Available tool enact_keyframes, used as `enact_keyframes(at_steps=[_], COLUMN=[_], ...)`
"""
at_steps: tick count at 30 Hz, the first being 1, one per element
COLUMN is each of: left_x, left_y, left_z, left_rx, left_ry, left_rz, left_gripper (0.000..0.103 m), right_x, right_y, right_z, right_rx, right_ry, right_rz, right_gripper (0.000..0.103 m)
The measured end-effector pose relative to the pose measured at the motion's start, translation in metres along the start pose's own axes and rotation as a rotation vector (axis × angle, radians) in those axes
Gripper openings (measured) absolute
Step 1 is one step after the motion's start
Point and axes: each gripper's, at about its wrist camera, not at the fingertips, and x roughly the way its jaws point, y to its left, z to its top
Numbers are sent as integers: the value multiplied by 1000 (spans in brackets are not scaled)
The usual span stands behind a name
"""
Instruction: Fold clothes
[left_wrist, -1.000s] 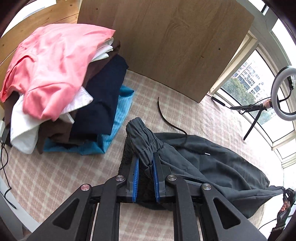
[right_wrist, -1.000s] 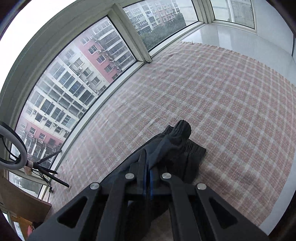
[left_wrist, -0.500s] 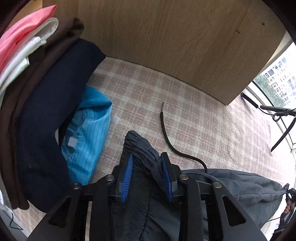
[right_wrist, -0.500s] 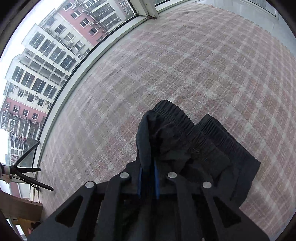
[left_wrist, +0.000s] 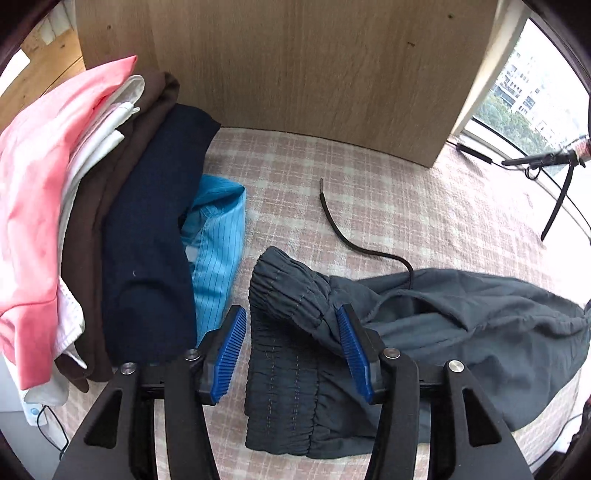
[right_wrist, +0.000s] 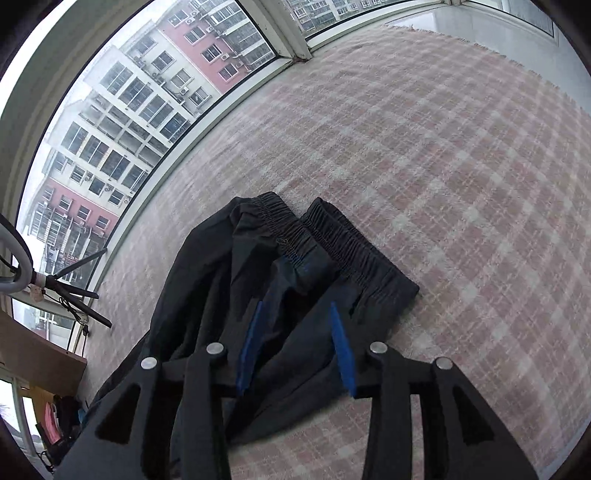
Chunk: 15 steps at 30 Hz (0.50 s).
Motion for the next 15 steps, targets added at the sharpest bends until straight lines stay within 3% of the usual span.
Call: enact_keyframes(at_steps=[4,6,8,9,12,15], left_x=[9,8,7,7,6,-10], left_y=[12,18,25,28,38,33], left_z=[3,10,16,20,29,25], left_rx=[-66,-96,-126,-140,-183,-146], left_ry=[73,63,54,49,35,-8], left_rz=[-93,-86,-79,-75,-66,-72], left_gripper=[51,51,51,51,51,51], right_x=[29,42,46,43,10,-40], right_y=[8,10,14,18,27,22], right_z=[0,2,2,1,-6,-16], right_rx=[16,38,40,31,-5,0], right_ry=[35,40,13,4,-79,-167], right_rz=[21,8,-8,3,18,27], right_gripper=[36,36,19,3,3,3])
